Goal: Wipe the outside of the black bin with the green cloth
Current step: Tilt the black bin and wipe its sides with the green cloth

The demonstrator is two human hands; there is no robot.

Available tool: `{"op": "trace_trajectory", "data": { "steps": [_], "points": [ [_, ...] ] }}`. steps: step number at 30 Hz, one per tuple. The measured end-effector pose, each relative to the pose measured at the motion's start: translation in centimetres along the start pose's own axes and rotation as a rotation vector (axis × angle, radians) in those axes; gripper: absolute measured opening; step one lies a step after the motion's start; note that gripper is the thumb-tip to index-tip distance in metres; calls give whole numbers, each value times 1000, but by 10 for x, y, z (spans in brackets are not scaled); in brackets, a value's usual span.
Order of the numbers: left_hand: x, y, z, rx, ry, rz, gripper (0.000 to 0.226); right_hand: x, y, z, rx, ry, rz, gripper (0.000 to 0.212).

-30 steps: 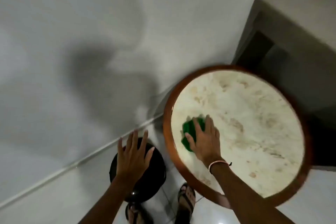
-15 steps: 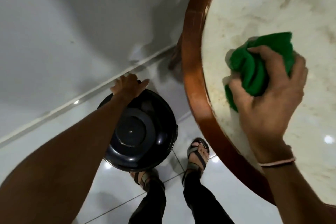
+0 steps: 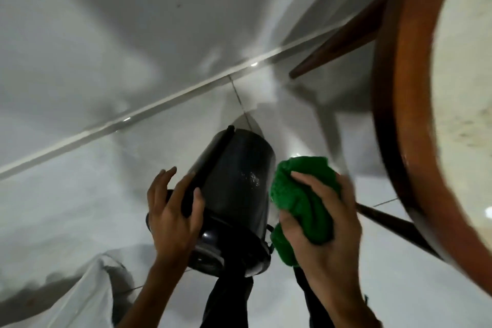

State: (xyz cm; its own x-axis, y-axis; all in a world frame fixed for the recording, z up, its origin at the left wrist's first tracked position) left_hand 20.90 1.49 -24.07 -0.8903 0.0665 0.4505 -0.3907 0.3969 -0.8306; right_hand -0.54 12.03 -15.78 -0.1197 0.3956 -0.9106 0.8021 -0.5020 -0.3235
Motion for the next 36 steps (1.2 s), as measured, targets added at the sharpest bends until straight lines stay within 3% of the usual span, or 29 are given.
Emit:
{"op": "trace_trajectory", "data": {
  "steps": [3, 5, 7, 11, 14, 17, 23, 25, 26, 29, 31, 33, 36],
  "points": [
    [-29, -1, -14, 87, -11, -99, 45, 55, 52, -3, -266, 149, 123, 47],
    [-39, 2, -13, 146, -6, -144, 49, 75, 90, -2, -488, 90, 91, 46],
    [-49, 6, -10, 178, 7, -173, 59, 94, 124, 3, -601, -17, -19, 45],
    [-61, 3, -13, 123, 135, -153, 74, 145, 149, 57, -486, -111, -357, 48],
    [-60, 4, -19, 79, 233, -93, 76, 180, 148, 110, -316, 147, -414, 45],
    [-56, 6, -20, 54, 239, -93, 75, 175, 152, 124, -304, 315, -273, 42],
    [-56, 5, -13, 53, 412, -84, 79, 92, 140, -21, -698, -112, -135, 42],
    [-60, 6, -15, 39, 462, -66, 78, 111, 135, -23, -711, -219, -210, 40],
    [-64, 7, -17, 23, 472, -63, 77, 128, 135, -6, -635, -207, -281, 41],
    [-69, 5, -15, 4, 466, -65, 76, 177, 133, 72, -274, 197, -363, 39],
    [-64, 5, -9, 0, 448, -71, 76, 187, 131, 100, -138, 397, -274, 38],
    [-58, 4, -1, 11, 396, -96, 77, 164, 142, 81, -164, 270, -268, 33],
    [-56, 5, 2, -6, 327, -141, 77, 114, 159, -7, -392, -141, -133, 33]
  ]
}}
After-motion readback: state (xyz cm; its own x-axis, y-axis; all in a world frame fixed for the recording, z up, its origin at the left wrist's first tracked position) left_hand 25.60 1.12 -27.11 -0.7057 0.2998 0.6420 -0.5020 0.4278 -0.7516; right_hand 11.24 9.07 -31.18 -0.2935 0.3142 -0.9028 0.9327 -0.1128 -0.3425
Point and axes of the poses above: each hand's wrist, its own z-axis towards the middle knuckle, its own y-axis out of the palm, x = y × z, the point moved 1 cm from there along z, towards the middle knuckle, and after that the axes turned 6 degrees about -x, right-handed, at the moved point
